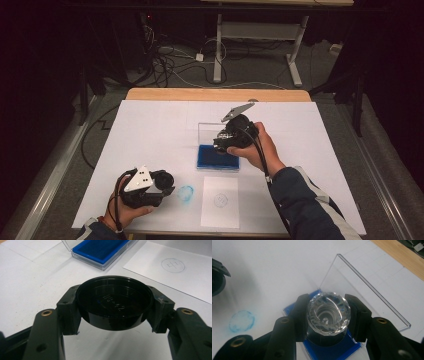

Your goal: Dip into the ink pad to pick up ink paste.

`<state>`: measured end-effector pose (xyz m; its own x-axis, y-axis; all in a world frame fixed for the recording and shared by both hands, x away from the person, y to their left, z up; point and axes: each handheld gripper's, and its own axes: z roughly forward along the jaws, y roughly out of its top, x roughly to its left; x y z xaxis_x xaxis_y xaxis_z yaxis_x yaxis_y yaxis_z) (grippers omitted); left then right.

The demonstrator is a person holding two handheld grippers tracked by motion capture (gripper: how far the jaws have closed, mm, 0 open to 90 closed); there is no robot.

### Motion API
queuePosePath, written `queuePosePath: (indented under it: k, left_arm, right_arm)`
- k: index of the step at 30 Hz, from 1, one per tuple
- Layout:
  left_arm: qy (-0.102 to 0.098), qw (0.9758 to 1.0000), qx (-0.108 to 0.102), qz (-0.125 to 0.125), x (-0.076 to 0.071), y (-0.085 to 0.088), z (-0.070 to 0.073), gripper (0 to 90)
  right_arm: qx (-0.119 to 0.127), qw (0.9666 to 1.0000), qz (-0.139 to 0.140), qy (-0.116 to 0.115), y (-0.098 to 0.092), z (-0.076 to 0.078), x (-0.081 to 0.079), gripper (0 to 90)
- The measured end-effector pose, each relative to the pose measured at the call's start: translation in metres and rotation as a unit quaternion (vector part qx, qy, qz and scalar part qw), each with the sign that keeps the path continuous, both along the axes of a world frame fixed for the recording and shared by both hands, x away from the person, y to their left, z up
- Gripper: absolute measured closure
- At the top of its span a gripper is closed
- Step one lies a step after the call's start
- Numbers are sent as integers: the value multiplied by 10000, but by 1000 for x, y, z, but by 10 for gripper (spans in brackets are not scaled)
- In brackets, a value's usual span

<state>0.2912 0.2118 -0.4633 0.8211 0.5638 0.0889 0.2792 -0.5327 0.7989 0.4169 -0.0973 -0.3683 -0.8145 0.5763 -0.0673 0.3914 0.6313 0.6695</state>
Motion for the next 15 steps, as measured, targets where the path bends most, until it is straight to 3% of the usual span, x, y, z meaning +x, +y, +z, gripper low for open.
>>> queuePosePath:
  k: [15]
  left_arm:
    - [36, 10000, 39, -16, 1, 0, -2, 365]
  right_arm:
    - [-163, 9993, -72, 317, -1, -40, 8, 578]
